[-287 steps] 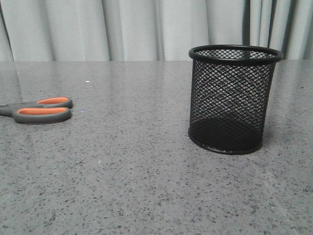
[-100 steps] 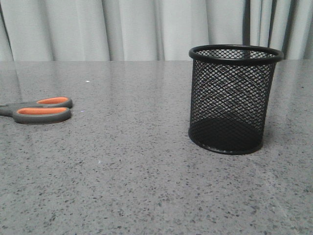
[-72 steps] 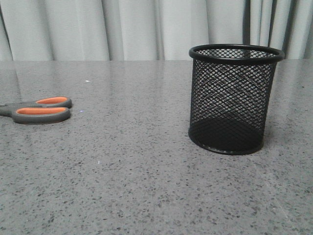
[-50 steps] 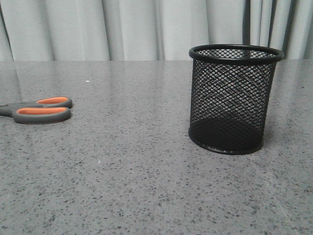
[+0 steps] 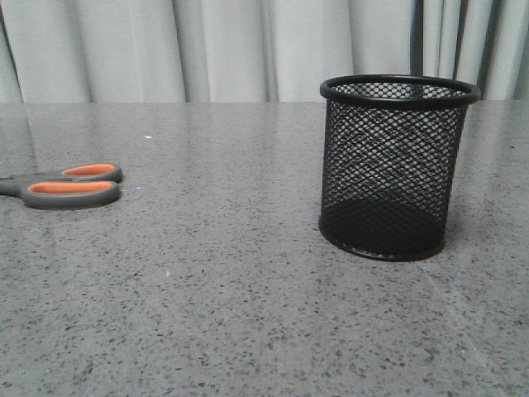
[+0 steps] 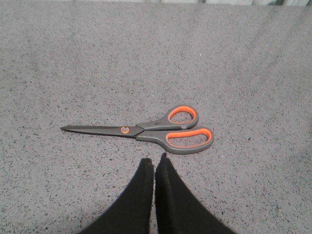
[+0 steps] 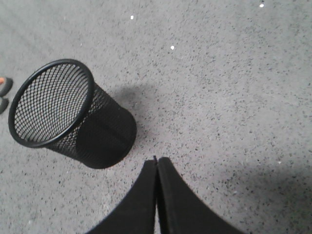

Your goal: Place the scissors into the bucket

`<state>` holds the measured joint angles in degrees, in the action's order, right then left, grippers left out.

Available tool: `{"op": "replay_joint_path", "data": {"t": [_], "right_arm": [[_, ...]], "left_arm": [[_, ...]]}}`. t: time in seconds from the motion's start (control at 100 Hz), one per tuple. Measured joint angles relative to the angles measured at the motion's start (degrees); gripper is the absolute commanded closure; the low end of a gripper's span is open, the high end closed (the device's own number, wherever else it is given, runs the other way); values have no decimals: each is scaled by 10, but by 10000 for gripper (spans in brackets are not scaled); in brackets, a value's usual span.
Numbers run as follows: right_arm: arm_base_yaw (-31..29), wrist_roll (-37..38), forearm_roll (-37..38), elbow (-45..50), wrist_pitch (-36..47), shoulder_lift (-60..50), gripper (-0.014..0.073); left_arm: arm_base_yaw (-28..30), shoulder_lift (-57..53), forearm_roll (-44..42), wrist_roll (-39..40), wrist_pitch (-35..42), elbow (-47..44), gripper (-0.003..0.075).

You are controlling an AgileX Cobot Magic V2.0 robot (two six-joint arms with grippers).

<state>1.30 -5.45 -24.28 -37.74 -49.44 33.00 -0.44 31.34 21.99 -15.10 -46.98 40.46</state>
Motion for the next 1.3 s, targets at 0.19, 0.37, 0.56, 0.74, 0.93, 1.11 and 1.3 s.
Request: {"op": "replay_joint_path", "data": {"t": [0.19,0.37,0.56,0.74,0.93,1.11,1.3], "right_arm": [[0,-8,-1,-17,-37,25,189],[0,-13,-11,-17,-42,29,125],[1,-15,-13,-17,-42,29,125],[10,-19,-14,-17,-42,29,125],[12,-28,-14,-17,-42,29,125],[12,-38,-14,-17,-42,29,125],[12,-44,-15,-17,-40,29,125]], "left_arm": [[0,32,15,-39,-25,18,565],[0,59,46,-51,-28,19,355],[0,120,56,-76,-78,42,354],[0,210,56,-125,-124,103,354],[0,305,56,-234,-132,164,353],[-1,391,56,-407,-139,207,352],[-24,476,46,-564,-139,253,352]]}}
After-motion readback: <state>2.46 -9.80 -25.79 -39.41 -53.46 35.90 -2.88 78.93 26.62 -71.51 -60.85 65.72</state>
